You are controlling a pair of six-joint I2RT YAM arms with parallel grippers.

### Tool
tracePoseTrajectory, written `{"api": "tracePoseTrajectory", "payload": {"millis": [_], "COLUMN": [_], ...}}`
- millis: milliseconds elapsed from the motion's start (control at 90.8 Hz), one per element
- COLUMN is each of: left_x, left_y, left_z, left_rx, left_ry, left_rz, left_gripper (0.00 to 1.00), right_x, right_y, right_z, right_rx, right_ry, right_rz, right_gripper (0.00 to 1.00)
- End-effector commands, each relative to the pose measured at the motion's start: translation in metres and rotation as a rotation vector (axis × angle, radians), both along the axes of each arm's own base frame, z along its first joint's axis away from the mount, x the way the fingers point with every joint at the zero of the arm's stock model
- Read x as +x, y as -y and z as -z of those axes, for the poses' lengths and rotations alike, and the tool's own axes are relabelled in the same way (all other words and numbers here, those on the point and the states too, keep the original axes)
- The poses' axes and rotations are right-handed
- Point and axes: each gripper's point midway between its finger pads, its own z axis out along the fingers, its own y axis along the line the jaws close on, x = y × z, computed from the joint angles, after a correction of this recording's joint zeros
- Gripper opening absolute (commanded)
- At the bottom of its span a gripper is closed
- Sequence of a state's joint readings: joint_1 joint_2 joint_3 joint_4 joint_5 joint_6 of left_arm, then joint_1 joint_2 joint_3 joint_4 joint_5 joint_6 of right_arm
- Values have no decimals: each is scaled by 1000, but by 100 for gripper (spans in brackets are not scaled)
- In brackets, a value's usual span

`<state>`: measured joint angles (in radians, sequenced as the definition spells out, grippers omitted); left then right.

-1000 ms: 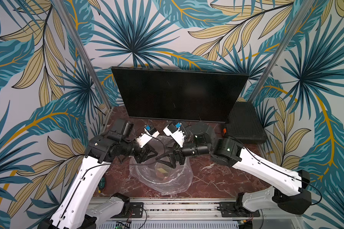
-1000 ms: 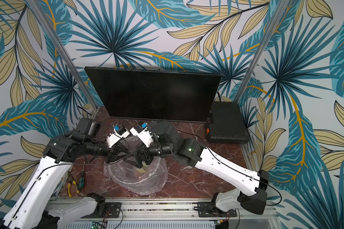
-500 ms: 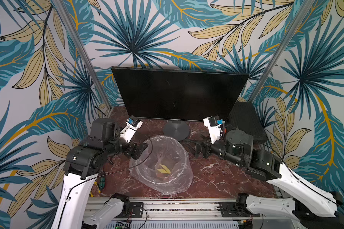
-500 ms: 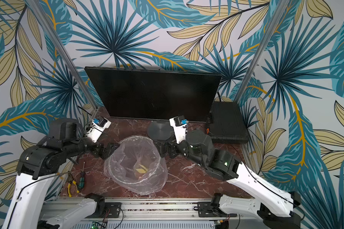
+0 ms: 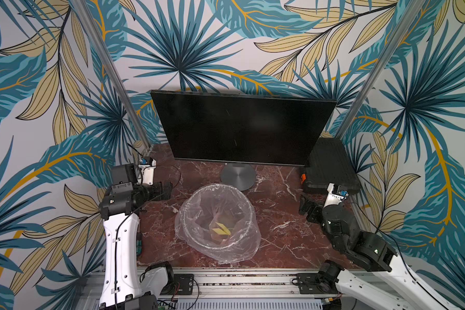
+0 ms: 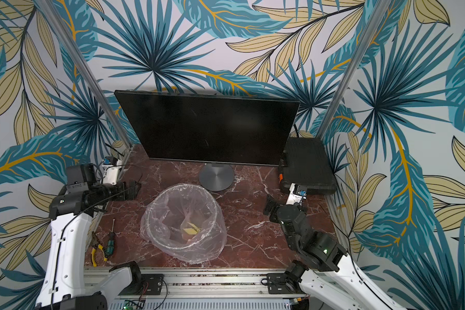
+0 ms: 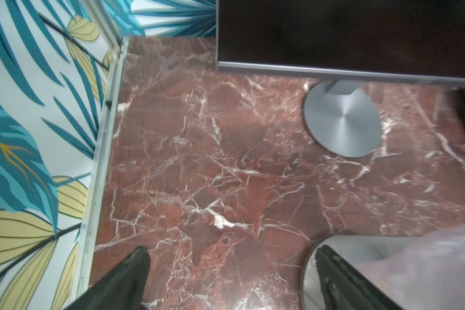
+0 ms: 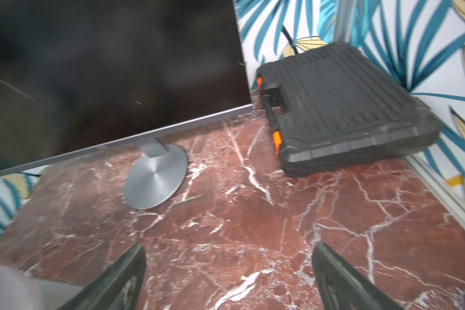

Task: Remove the sticky note from the monitor
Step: Reset both arms

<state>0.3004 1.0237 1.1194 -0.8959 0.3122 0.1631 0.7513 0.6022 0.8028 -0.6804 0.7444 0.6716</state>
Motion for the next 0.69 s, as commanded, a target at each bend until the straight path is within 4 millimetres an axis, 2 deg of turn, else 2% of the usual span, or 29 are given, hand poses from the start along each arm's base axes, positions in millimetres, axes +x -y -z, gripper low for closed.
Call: {"api": "tracePoseTrajectory", "payload": {"millis": [0, 55, 176, 253, 419, 529, 683], "left_x": [19, 23, 33, 43, 51, 57, 63], "left_y": [-15, -12, -14, -16, 3, 12, 30], "left_z": [8, 24, 50, 53, 61, 64, 79], "left_rx": [58, 60, 77, 89, 18, 11, 22], "left_ry": [109, 117, 167, 256, 396, 488, 537], "left_rz": [-39, -12, 0, -6, 65, 94, 128], "left_gripper": [100, 100, 100, 100, 100, 100, 100], "right_x": [3, 3, 15, 23, 39, 46, 50], "right_y": [18, 19, 1, -2, -2, 1, 10], "right_z": [15, 16, 15, 12, 19, 29, 39], "right_rx": [-38, -43, -116, -178, -337, -338, -318], "right_ry": [18, 23, 69, 84, 51, 23, 9], "right_rz": [121, 126, 25, 26, 49, 40, 49], "right_gripper": [100, 99, 100, 99, 99, 99, 100]}}
